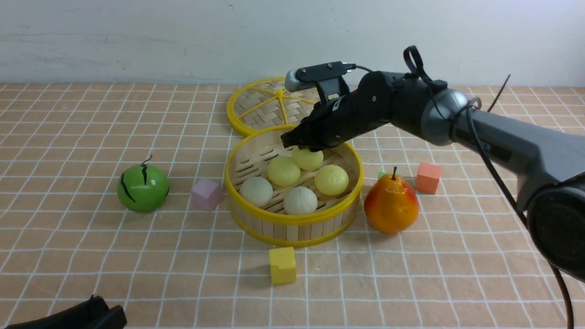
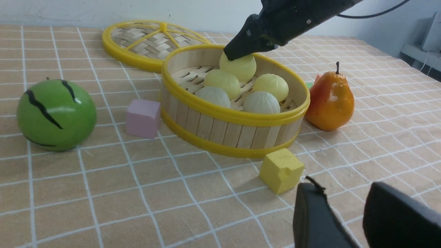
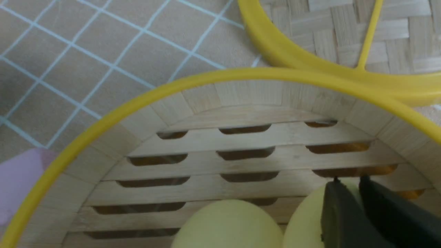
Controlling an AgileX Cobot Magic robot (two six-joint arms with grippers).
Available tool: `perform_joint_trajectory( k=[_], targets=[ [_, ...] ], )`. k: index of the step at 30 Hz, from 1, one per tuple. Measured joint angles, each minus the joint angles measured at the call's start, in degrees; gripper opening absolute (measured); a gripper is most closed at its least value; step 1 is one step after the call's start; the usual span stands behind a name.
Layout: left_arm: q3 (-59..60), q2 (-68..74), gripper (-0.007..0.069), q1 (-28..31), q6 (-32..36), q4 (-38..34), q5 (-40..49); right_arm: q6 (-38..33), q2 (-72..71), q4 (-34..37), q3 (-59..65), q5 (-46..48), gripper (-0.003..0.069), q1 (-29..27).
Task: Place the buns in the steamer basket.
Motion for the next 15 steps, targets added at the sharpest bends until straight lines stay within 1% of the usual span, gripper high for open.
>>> perform_joint_trajectory(
  k=[3, 4, 8, 9, 11, 13, 15],
  targets=[
    [0.0, 0.0, 0.0227, 0.0, 0.0, 0.0, 0.0, 0.1, 0.4, -0.8, 0.0, 0.2, 0.0171, 0.0],
    [0.0, 0.0, 0.0227, 0.0, 0.0, 0.0, 0.0, 0.1, 0.4, -0.9, 0.0, 0.2, 0.0184, 0.0],
    [0.0, 0.0, 0.0229, 0.0, 0.0, 0.0, 0.0, 0.1, 0.3, -1.1, 0.0, 0.5, 0.0325, 0.0],
    [0.0, 0.0, 0.0232, 0.0, 0.0, 0.0, 0.0, 0.1, -0.1, -1.3, 0.0, 1.4, 0.0378, 0.0],
    [0.0, 0.0, 0.0235, 0.0, 0.0, 0.0, 0.0, 0.1, -1.7, -2.3, 0.1, 4.3, 0.0447, 0.0],
    [0.0, 0.0, 0.0237, 0.0, 0.0, 0.0, 0.0, 0.9, -4.6, -3.1, 0.1, 8.3, 0.0491, 0.0],
    [0.0, 0.0, 0.0237, 0.0, 0.0, 0.0, 0.0, 3.2, -8.9, -5.2, 0.1, 14.1, 0.0501, 0.0]
  ],
)
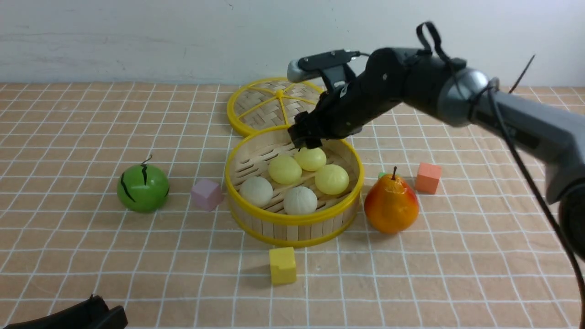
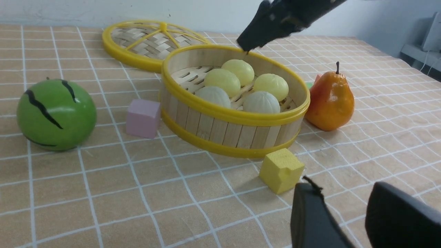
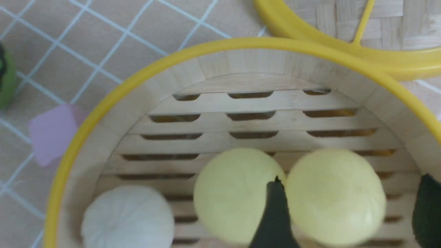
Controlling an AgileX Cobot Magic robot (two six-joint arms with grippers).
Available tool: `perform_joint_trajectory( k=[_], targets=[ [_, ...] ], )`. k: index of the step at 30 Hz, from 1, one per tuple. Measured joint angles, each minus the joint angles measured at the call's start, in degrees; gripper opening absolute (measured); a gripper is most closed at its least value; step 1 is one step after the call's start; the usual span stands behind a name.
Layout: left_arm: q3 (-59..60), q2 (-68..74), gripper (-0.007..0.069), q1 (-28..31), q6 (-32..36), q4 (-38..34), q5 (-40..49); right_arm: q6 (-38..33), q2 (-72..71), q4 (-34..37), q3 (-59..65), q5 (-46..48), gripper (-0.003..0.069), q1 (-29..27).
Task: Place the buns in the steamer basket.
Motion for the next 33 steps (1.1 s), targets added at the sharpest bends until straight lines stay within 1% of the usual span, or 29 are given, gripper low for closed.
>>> perform_joint_trajectory(
  k=[1, 4, 6, 7, 8, 9, 11, 12, 13, 14, 15, 16, 19, 22, 26, 32, 33],
  targets=[
    [0.0, 0.0, 0.0237, 0.0, 0.0, 0.0, 0.0, 0.7, -0.5, -0.2, 0.0, 0.7, 0.0501, 0.0],
    [0.0, 0.0, 0.0237, 0.0, 0.0, 0.0, 0.0, 6.9, -8.7, -5.5, -0.1, 14.9, 0.045, 0.0],
    [0.0, 0.0, 0.0237, 0.0, 0.0, 0.0, 0.0, 10.2, -13.8, -8.8, 0.0, 23.1, 0.0384, 0.0],
    [0.0, 0.0, 0.0237, 0.0, 0.0, 0.0, 0.0, 11.4, -15.8, -10.1, 0.4, 25.3, 0.0344, 0.0],
    [0.0, 0.0, 0.0237, 0.0, 0.0, 0.0, 0.0, 12.1, -18.0, -11.1, 1.8, 26.2, 0.0291, 0.0],
    [0.0, 0.0, 0.0237, 0.0, 0.0, 0.0, 0.0, 12.5, -18.9, -11.3, 2.2, 26.5, 0.0273, 0.0],
    [0.0, 0.0, 0.0237, 0.0, 0.0, 0.0, 0.0, 14.2, -25.0, -12.1, 8.6, 27.2, 0.017, 0.0],
    [0.0, 0.0, 0.0237, 0.0, 0.0, 0.0, 0.0, 14.6, -25.5, -12.1, 9.2, 27.2, 0.0154, 0.0],
    [0.0, 0.0, 0.0237, 0.0, 0.0, 0.0, 0.0, 15.5, -28.0, -12.1, 12.6, 27.4, 0.0119, 0.0],
    [0.0, 0.0, 0.0237, 0.0, 0.0, 0.0, 0.0, 16.1, -30.1, -12.1, 15.4, 27.4, 0.0101, 0.0],
    [0.0, 0.0, 0.0237, 0.0, 0.0, 0.0, 0.0, 17.3, -34.9, -12.3, 21.9, 27.8, 0.0052, 0.0],
    [0.0, 0.0, 0.0237, 0.0, 0.0, 0.0, 0.0, 17.5, -37.6, -12.3, 25.2, 28.0, 0.0036, 0.0],
    [0.0, 0.0, 0.0237, 0.0, 0.0, 0.0, 0.0, 17.7, -44.2, -11.5, 32.7, 28.2, 0.0009, 0.0],
    [0.0, 0.0, 0.0237, 0.0, 0.0, 0.0, 0.0, 17.7, -49.1, -9.5, 36.4, 28.3, 0.0004, 0.0],
    [0.0, 0.0, 0.0237, 0.0, 0.0, 0.0, 0.0, 17.7, -53.2, -8.0, 37.8, 28.3, 0.0004, 0.0],
    [0.0, 0.0, 0.0237, 0.0, 0.0, 0.0, 0.0, 17.7, -55.2, -7.7, 37.8, 28.3, 0.0004, 0.0],
    [0.0, 0.0, 0.0237, 0.0, 0.0, 0.0, 0.0, 17.7, -55.6, -8.6, 38.0, 28.3, 0.0004, -0.1]
  ],
)
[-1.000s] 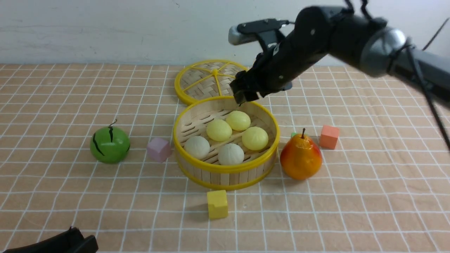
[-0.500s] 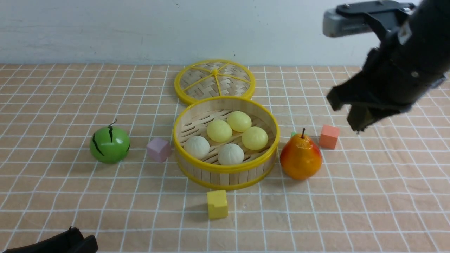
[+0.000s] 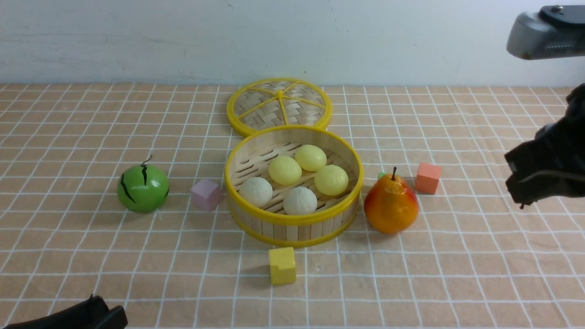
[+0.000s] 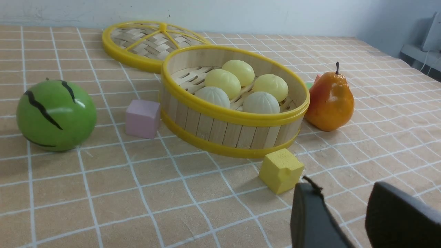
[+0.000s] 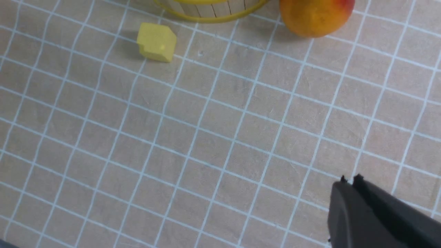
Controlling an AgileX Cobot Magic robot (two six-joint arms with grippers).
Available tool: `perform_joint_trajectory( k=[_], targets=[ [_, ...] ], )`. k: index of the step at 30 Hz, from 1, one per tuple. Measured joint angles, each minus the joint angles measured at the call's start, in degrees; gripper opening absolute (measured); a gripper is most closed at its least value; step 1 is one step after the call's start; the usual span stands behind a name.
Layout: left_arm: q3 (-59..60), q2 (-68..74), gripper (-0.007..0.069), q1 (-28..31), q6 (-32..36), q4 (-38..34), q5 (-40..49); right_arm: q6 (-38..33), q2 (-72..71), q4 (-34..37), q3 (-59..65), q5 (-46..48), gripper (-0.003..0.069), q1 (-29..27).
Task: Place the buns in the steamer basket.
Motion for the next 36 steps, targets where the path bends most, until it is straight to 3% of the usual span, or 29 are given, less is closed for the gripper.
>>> perform_joint_trajectory(
  k=[5, 11, 12, 13, 18, 22, 36],
  targets=[
    [0.0, 0.0, 0.0237, 0.0, 0.0, 0.0, 0.0, -1.1, -5.6, -2.1, 4.8, -2.7, 0.0001, -2.5],
    [0.0, 0.0, 0.0237, 0.0, 0.0, 0.0, 0.0, -1.3, -31.2, -1.9, 37.7, -32.3, 0.0, -10.6],
    [0.0, 0.0, 0.0237, 0.0, 0.0, 0.0, 0.0, -1.3, -32.2, -1.9, 39.0, -33.3, 0.0, -11.0],
    [0.0, 0.0, 0.0237, 0.0, 0.0, 0.0, 0.0, -1.3, -39.4, -1.7, 49.4, -40.8, 0.0, -13.4],
    [0.0, 0.0, 0.0237, 0.0, 0.0, 0.0, 0.0, -1.3, -61.1, -2.1, 74.3, -54.8, 0.0, -18.8],
    [0.0, 0.0, 0.0237, 0.0, 0.0, 0.0, 0.1, -1.3, -69.1, -2.2, 78.6, -50.0, 0.0, -20.8],
    [0.0, 0.0, 0.0237, 0.0, 0.0, 0.0, 0.6, -1.3, -70.1, -2.2, 78.5, -49.6, 0.0003, -21.6]
  ],
)
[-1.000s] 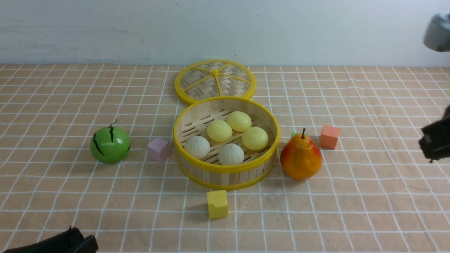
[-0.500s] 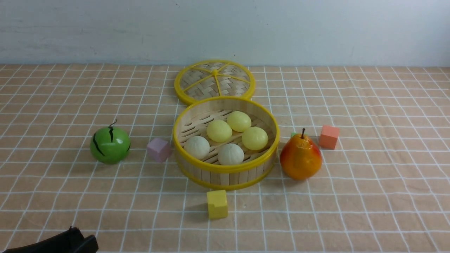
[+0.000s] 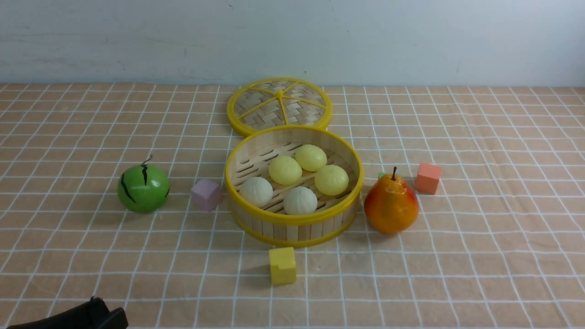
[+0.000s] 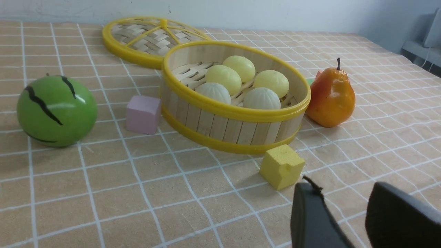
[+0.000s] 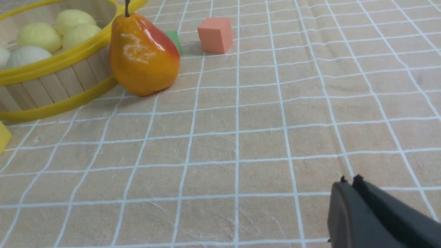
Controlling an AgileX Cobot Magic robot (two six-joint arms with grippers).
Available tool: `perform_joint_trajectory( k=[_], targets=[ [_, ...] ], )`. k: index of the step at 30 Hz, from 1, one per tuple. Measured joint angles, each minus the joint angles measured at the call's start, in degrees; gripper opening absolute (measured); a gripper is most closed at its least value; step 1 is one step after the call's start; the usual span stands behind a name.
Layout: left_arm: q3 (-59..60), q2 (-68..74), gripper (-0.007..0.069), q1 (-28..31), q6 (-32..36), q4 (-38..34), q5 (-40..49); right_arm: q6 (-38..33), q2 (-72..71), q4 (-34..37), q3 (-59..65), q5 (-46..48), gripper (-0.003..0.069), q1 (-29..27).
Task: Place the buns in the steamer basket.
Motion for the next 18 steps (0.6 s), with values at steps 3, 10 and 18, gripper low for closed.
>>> perform_joint_trajectory(
  k=[3, 10, 18],
  targets=[
    [0.0, 0.0, 0.0237, 0.0, 0.0, 0.0, 0.0, 0.0, 0.0, 0.0, 0.0, 0.0, 0.0004, 0.0],
    [0.0, 0.0, 0.0237, 0.0, 0.0, 0.0, 0.0, 0.0, 0.0, 0.0, 0.0, 0.0, 0.0015, 0.0],
    [0.2, 0.0, 0.0237, 0.0, 0.0, 0.0, 0.0, 0.0, 0.0, 0.0, 0.0, 0.0, 0.0027, 0.0]
  ],
)
